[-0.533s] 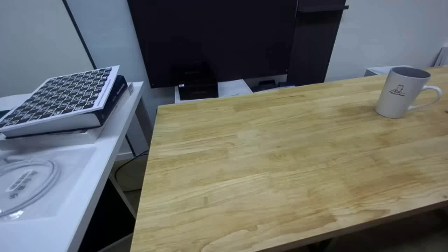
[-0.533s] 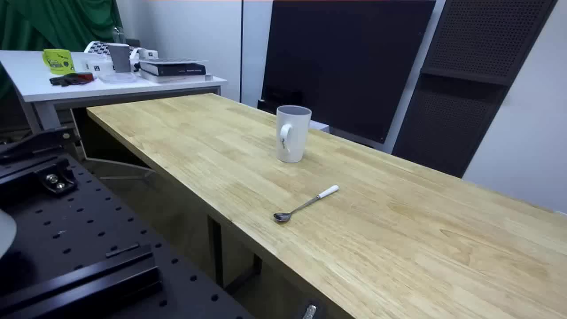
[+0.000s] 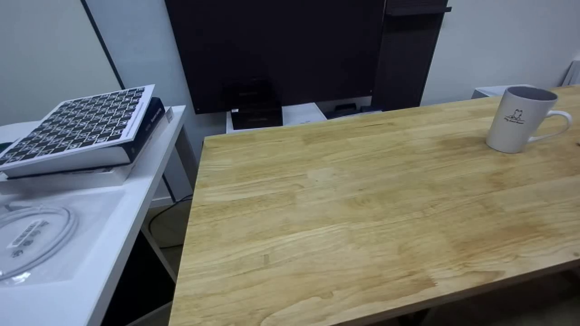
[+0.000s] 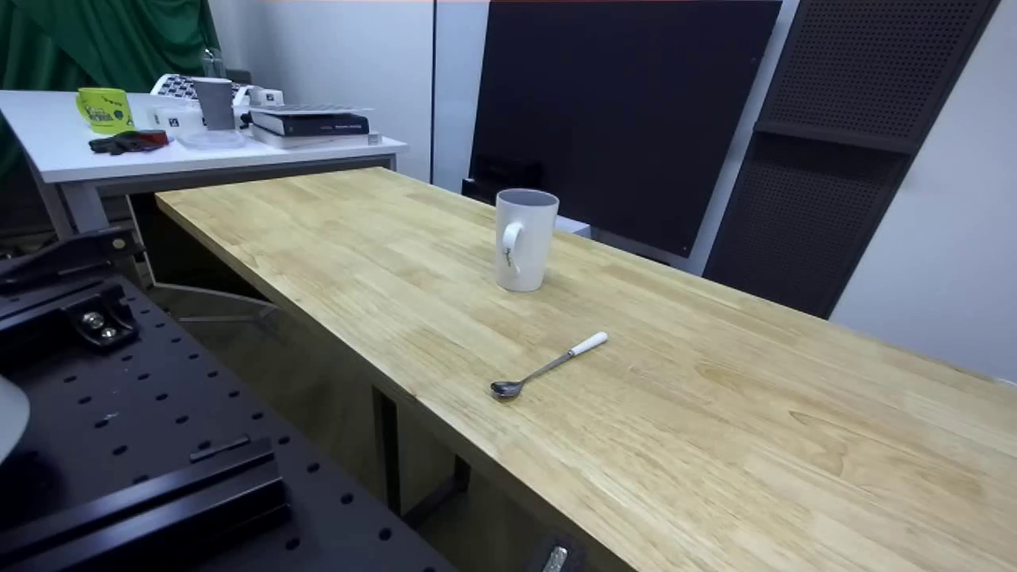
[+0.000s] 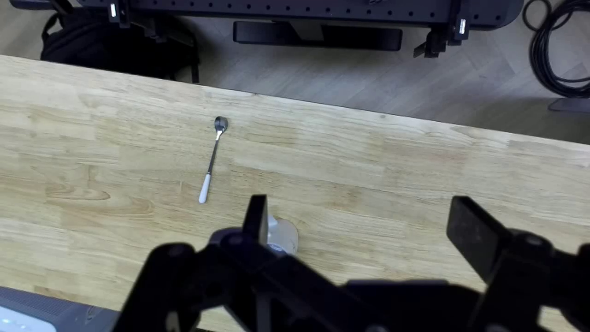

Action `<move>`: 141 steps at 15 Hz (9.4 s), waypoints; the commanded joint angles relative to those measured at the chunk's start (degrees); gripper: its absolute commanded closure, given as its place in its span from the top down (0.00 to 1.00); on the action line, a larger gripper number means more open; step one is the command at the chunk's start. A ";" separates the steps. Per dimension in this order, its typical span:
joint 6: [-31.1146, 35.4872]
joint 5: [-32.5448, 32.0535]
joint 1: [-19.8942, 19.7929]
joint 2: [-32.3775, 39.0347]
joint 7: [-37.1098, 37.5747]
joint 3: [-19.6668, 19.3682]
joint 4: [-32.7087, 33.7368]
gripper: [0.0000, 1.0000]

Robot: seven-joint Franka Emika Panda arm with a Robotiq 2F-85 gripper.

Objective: Put the spoon in the mug

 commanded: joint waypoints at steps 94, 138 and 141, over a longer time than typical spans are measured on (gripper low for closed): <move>58.06 0.82 -14.19 55.66 -11.03 -21.38 3.25 1.00; 72.31 2.71 -17.92 69.44 -15.14 -16.11 4.18 1.00; 72.70 2.61 -17.98 70.21 -14.95 -16.21 4.62 0.86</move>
